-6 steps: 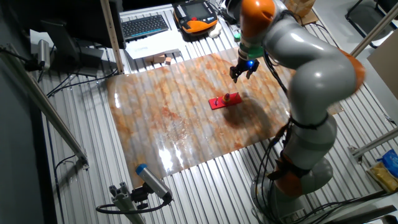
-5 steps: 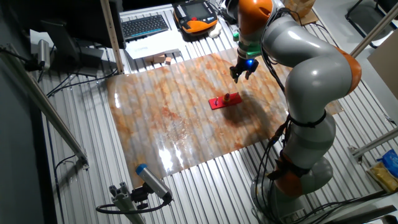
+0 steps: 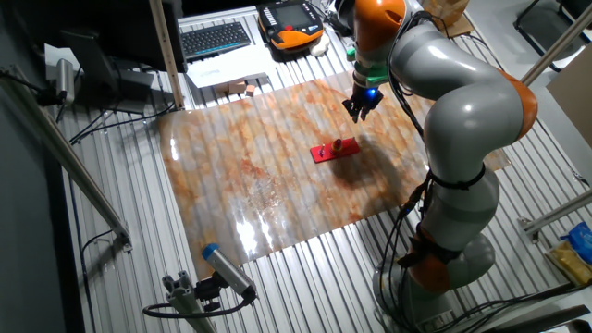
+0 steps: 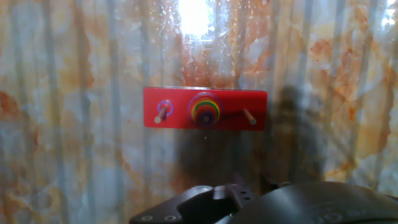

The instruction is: Take out one Hanoi block and throw it aside

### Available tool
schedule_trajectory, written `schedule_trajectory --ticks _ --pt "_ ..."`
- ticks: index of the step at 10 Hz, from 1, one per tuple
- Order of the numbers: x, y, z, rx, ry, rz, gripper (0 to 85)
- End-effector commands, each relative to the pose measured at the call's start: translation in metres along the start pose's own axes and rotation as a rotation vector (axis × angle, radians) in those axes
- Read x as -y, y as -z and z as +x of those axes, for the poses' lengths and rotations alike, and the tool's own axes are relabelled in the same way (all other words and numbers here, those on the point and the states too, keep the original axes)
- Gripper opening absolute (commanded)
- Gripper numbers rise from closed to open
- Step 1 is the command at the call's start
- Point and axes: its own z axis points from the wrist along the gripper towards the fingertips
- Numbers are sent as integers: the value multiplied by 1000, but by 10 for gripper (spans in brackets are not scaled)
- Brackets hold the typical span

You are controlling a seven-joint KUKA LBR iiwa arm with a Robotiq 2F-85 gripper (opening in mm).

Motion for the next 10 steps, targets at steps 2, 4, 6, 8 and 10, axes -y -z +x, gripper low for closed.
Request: schedule_trajectory --ticks 2,4,6,8,10 --pt "0 0 0 0 -2 0 170" --pt "0 0 0 0 -5 -1 170" --pt "0 0 0 0 -3 -1 170" --pt "0 0 0 3 -20 -4 170" --pt "0 0 0 4 -32 -6 170"
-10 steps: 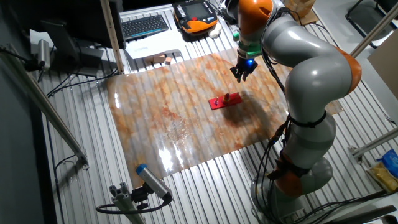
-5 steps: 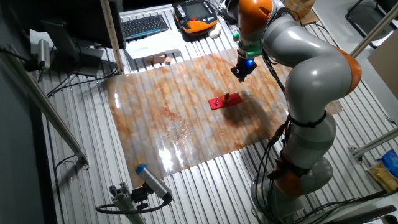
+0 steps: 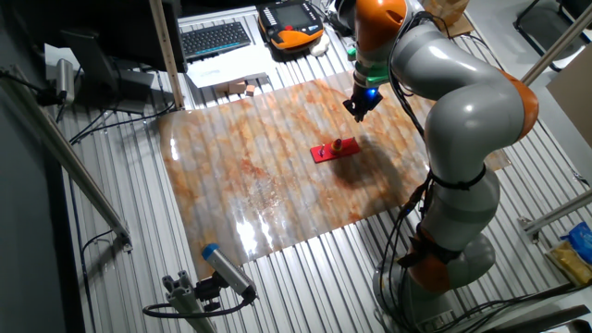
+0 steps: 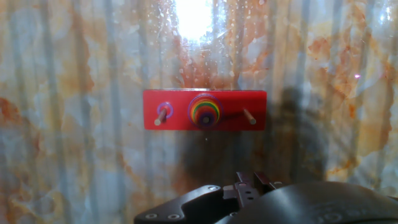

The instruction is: Take out one Hanoi block and throw it aside

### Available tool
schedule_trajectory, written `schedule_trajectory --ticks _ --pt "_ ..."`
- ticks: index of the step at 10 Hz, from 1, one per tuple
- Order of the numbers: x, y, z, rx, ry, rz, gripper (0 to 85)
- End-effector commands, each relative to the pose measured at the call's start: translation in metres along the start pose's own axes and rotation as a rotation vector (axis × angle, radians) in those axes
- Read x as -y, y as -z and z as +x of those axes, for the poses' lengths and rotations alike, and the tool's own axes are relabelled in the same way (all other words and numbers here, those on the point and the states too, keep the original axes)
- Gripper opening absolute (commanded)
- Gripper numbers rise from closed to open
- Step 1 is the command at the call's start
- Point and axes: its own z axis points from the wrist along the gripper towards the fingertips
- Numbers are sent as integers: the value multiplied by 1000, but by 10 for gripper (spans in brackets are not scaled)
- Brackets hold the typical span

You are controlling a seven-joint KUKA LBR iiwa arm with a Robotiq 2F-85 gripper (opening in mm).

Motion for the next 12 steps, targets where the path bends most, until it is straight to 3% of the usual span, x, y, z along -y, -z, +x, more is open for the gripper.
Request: schedule_trajectory --ticks 1,12 --pt "0 0 0 0 -6 -1 170" --pt "0 0 0 -2 2 3 170"
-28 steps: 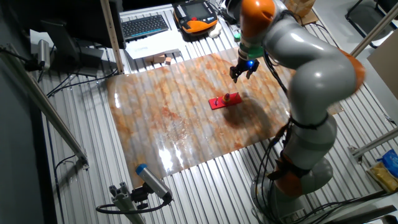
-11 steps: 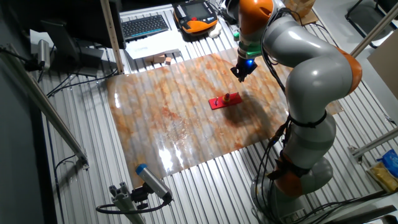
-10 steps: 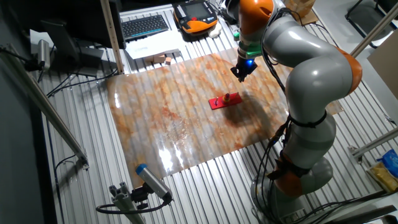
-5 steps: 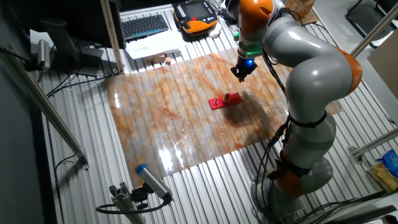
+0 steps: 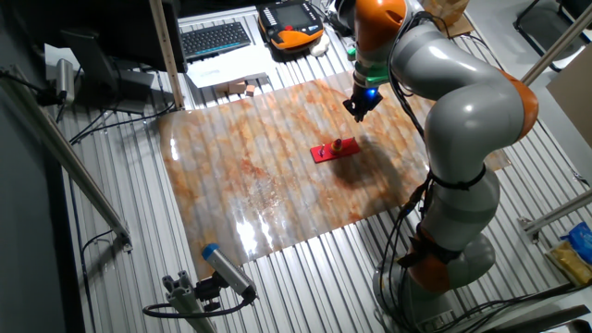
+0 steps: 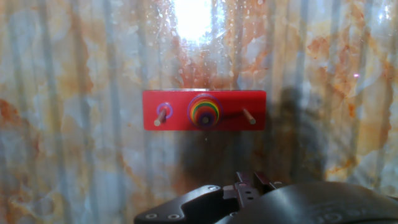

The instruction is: Take out one Hanoi block and throw it aside

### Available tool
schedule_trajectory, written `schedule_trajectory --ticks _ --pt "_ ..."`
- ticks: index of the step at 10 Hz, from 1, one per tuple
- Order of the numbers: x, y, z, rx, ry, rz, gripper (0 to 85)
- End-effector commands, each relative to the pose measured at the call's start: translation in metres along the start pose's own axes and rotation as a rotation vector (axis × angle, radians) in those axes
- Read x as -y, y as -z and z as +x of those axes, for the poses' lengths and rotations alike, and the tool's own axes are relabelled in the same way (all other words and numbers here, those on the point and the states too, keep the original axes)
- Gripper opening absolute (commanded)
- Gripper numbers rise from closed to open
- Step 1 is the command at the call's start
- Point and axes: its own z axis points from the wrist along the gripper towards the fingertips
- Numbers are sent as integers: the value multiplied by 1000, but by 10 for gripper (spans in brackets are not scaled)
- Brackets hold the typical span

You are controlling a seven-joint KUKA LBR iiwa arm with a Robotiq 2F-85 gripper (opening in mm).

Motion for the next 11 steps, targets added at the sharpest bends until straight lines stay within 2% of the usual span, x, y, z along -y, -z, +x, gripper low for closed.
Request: schedule_trajectory --ticks 1,2,3,4,5,6,7,8,10,11 --pt "0 0 0 1 -5 -1 170" --pt "0 0 0 6 -22 -4 170" --pt "0 0 0 49 -38 -40 170" --pt "0 0 0 48 -52 -46 170" --pt "0 0 0 46 -57 -2 170" --pt "0 0 0 47 -96 -30 170" --pt "0 0 0 55 -102 -33 170" --pt "0 0 0 53 -107 -24 170" --pt "0 0 0 63 -95 28 170" --pt "0 0 0 105 -112 4 170"
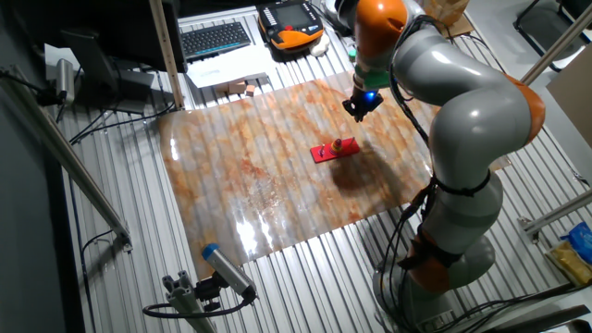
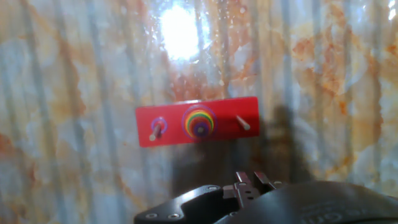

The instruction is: Take out one Hanoi block and throw it aside

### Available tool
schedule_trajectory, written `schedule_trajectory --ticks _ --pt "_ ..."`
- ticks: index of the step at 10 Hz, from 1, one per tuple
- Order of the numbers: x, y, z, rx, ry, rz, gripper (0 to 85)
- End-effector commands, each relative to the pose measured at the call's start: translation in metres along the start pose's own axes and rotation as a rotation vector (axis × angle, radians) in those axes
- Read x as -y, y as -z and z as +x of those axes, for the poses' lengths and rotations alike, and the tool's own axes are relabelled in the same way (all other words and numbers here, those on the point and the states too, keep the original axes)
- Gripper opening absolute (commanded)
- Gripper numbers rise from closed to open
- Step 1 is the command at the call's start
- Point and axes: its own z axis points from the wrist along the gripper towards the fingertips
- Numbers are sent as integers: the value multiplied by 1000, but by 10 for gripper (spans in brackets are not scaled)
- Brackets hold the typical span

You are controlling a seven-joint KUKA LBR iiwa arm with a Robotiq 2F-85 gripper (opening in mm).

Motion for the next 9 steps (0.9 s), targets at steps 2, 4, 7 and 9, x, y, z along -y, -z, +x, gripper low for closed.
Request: schedule_trajectory --ticks 2,4,7,9 --pt "0 0 0 10 12 50 170" --pt "0 0 0 -14 -8 17 170" --pt "0 0 0 -58 -25 12 170" --pt "-6 -7 -3 -62 -50 20 340"
